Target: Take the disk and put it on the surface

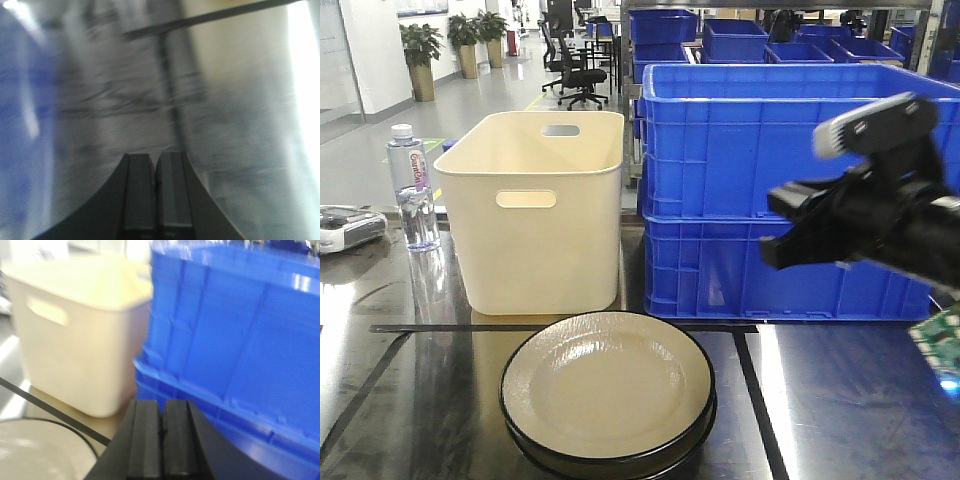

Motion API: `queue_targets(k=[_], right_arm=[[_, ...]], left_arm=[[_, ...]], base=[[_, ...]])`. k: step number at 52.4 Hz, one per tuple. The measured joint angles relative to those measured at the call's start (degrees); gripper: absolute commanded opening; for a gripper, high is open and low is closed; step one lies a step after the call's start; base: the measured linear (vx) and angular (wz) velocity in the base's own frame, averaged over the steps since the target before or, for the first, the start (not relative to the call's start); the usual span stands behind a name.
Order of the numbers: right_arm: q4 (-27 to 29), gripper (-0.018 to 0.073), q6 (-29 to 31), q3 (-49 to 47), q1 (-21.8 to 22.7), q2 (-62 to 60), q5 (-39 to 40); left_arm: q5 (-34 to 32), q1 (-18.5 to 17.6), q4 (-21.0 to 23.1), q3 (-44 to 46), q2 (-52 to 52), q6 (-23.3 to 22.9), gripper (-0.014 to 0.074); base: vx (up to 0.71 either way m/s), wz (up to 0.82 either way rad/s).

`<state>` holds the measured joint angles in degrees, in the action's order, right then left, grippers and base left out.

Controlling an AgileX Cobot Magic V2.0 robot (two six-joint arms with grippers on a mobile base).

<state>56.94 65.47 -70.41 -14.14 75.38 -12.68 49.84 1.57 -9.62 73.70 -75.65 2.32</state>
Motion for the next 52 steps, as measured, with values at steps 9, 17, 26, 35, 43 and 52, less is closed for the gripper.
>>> queue_targets(k=[9,17,26,35,43,52], right_arm=[[-16.99,-0.0009,-17.86,-0.17,0.00,-8.50,-10.23],[-37.68,-0.0009,-36.64,1.46,0.00,-14.94,-17.14],[-48.90,-0.0009,-46.59,15.31,0.00,-26.21,-10.29],[-46.98,-0.0009,-47.50,35.24,0.00,-37.36,4.98],[-41.79,-0.0009,-47.55,46.74,0.00,-40.88,19.62],[-40.39,-0.0009,-47.55,49.19,0.00,-40.98,25.96]], left_arm=[[-7.37,0.01,-4.53,-8.80,8.48,-3.08,-0.0002],[-18.52,0.01,-4.53,-20.24,22.50,-3.05,-0.0002],[-23.46,0.01,-0.40,-33.60,40.16,-2.32,-0.0002],[-23.21,-0.55,16.49,-42.17,55.93,6.24,-0.0002],[-22.16,-0.65,28.22,-46.11,61.74,18.76,-0.0002],[-22.68,-0.65,31.79,-47.88,61.80,26.03,-0.0002]], base=[[0.00,0.00],[0.00,0.00],[0.00,0.00],[0.00,0.00],[0.00,0.00],[0.00,0.00]])
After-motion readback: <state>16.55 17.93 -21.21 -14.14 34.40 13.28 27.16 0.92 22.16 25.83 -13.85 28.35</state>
